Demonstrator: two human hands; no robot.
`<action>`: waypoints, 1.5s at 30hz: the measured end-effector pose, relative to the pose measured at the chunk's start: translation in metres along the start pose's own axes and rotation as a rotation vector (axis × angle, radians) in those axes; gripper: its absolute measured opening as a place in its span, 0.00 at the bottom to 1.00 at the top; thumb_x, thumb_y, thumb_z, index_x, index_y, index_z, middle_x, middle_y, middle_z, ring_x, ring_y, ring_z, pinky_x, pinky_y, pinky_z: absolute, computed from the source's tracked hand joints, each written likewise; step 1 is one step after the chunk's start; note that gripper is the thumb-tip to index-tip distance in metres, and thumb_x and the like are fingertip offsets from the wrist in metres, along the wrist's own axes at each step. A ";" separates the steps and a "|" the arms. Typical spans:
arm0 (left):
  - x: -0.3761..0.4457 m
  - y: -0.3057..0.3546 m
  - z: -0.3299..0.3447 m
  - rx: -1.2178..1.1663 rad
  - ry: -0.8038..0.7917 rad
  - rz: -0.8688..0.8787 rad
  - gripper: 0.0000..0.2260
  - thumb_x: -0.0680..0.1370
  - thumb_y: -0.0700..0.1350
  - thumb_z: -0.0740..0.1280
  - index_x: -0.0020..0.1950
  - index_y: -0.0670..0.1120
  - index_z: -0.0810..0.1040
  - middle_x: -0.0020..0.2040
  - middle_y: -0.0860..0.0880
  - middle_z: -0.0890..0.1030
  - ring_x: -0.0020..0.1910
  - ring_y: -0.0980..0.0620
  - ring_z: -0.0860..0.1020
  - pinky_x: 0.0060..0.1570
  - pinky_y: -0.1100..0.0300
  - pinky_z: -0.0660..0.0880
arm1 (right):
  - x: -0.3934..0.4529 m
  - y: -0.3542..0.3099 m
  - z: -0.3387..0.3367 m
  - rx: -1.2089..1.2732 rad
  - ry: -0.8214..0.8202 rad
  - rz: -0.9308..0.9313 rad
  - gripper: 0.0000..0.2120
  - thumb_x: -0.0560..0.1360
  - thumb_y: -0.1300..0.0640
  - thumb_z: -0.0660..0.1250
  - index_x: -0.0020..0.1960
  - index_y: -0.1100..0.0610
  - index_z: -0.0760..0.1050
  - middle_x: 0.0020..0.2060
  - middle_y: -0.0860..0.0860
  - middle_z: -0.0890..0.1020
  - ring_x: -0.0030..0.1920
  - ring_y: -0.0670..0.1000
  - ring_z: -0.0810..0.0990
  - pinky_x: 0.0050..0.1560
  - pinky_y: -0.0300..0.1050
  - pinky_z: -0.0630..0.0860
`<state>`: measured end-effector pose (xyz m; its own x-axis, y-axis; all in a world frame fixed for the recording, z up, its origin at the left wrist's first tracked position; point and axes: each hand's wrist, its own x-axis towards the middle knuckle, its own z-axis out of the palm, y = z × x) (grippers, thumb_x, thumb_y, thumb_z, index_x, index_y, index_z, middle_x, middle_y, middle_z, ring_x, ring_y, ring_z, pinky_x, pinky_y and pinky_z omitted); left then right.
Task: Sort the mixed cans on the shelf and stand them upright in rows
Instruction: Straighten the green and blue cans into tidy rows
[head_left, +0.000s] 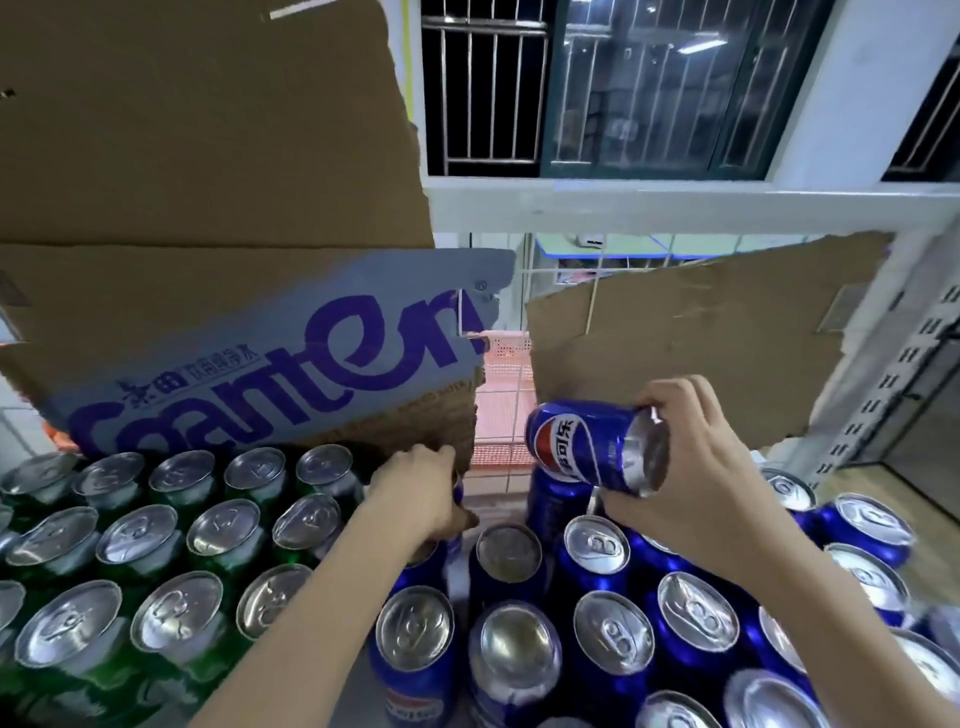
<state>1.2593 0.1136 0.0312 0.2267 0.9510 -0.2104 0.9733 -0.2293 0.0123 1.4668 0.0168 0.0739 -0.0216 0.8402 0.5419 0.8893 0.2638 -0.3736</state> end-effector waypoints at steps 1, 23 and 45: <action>0.001 0.001 -0.002 -0.008 -0.011 -0.003 0.31 0.71 0.57 0.70 0.68 0.47 0.65 0.63 0.44 0.71 0.60 0.43 0.72 0.54 0.52 0.74 | -0.011 0.002 -0.002 0.029 0.036 0.035 0.34 0.55 0.56 0.80 0.54 0.52 0.65 0.50 0.45 0.65 0.43 0.43 0.71 0.38 0.33 0.67; 0.000 -0.006 -0.037 -0.042 -0.005 0.286 0.33 0.68 0.45 0.75 0.70 0.53 0.65 0.65 0.50 0.69 0.63 0.48 0.70 0.58 0.56 0.72 | -0.061 0.011 -0.014 0.128 -0.248 0.226 0.21 0.67 0.47 0.71 0.53 0.43 0.62 0.51 0.37 0.70 0.45 0.41 0.75 0.47 0.36 0.70; 0.014 -0.011 -0.002 -0.185 -0.017 0.018 0.41 0.71 0.36 0.71 0.76 0.53 0.53 0.75 0.44 0.51 0.71 0.41 0.61 0.65 0.49 0.66 | 0.040 -0.039 -0.014 -0.219 -0.444 0.270 0.22 0.60 0.42 0.73 0.39 0.49 0.62 0.39 0.46 0.73 0.38 0.49 0.73 0.31 0.42 0.66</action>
<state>1.2519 0.1295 0.0304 0.2452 0.9431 -0.2248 0.9595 -0.2029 0.1951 1.4376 0.0331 0.1206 0.0722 0.9954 0.0622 0.9630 -0.0534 -0.2642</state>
